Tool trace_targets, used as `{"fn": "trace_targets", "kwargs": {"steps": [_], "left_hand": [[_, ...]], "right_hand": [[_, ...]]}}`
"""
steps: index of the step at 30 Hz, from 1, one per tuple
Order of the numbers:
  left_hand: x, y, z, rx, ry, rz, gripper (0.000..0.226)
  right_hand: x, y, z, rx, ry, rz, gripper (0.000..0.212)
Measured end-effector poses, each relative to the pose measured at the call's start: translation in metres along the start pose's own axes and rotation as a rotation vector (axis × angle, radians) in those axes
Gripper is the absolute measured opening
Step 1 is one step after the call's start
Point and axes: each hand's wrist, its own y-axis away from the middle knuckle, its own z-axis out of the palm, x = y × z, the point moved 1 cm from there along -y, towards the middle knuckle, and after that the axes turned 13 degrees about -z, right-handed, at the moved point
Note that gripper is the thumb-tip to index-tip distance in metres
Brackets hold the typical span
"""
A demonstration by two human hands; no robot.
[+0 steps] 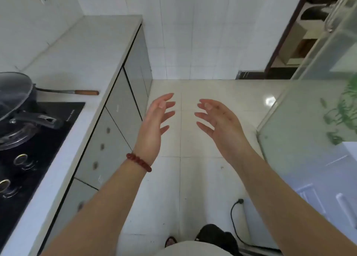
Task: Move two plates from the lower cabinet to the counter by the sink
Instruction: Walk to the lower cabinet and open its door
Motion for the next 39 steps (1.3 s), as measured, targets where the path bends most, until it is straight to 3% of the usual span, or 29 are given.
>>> {"fn": "trace_targets", "kwargs": {"steps": [13,22,39], "left_hand": [[0.02,-0.161,0.054,-0.048,0.038,-0.079,0.036],[0.053,-0.273,0.117,-0.071,0.048,-0.076,0.042],[0.091,-0.507,0.171,-0.202,0.005,-0.082,0.041]], "right_hand": [[0.022,-0.143,-0.046,0.035,0.001,0.04,0.019],[0.017,-0.26,-0.097,0.021,0.019,0.04,0.042],[0.059,-0.477,-0.142,0.122,0.038,0.066,0.044]]}}
